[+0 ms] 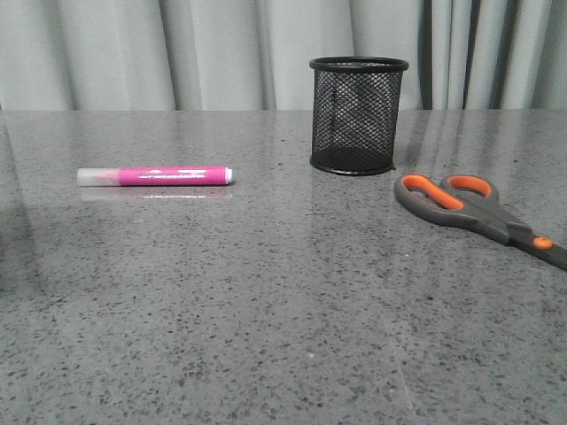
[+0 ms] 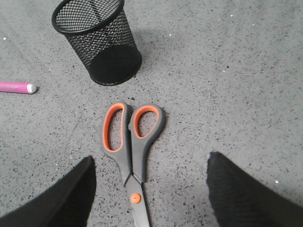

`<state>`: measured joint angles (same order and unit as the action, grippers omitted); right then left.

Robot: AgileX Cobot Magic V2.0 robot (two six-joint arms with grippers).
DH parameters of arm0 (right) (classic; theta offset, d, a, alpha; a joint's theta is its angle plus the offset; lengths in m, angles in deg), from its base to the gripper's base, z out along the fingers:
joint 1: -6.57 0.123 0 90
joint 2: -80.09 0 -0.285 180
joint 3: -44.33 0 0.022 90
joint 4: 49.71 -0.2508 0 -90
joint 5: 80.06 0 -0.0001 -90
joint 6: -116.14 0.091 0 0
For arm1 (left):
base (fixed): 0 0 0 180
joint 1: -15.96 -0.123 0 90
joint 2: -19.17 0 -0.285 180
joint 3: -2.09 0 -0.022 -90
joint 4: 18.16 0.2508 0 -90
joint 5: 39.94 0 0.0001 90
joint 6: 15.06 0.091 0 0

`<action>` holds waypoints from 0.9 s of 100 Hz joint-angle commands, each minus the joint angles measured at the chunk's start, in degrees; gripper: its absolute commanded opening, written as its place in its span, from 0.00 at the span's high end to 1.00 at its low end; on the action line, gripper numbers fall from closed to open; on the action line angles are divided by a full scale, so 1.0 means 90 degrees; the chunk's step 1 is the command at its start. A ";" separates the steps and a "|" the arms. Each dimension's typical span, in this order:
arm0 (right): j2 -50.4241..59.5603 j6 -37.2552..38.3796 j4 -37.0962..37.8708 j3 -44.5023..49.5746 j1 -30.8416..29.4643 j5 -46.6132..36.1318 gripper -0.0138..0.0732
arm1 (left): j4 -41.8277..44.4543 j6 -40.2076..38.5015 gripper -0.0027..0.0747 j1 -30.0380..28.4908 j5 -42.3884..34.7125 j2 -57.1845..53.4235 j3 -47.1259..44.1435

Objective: Put pen and scissors into bin
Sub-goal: 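Move the left gripper down over the pink marker, then close the left gripper on the pink marker and lift it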

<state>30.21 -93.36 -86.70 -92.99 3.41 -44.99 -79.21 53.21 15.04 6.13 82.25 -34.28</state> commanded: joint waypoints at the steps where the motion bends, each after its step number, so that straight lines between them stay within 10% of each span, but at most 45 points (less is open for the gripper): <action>1: -0.0017 -0.0161 -0.0099 -0.0226 0.0012 -0.0270 0.32 | -0.0435 0.0720 0.51 0.0009 0.0415 0.0499 0.0614; 34: -0.0017 -0.0265 -0.0099 -0.0226 0.0012 -0.0270 0.32 | 0.0060 0.3696 0.51 0.0739 0.1343 0.2741 0.2269; 90: -0.0017 -0.0277 -0.0099 -0.0226 0.0012 -0.0270 0.32 | 0.1003 0.3773 0.51 0.1256 0.1574 0.5190 0.4018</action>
<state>30.21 -95.20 -86.60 -92.99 3.41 -44.86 -67.58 86.96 25.91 18.15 130.08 -0.74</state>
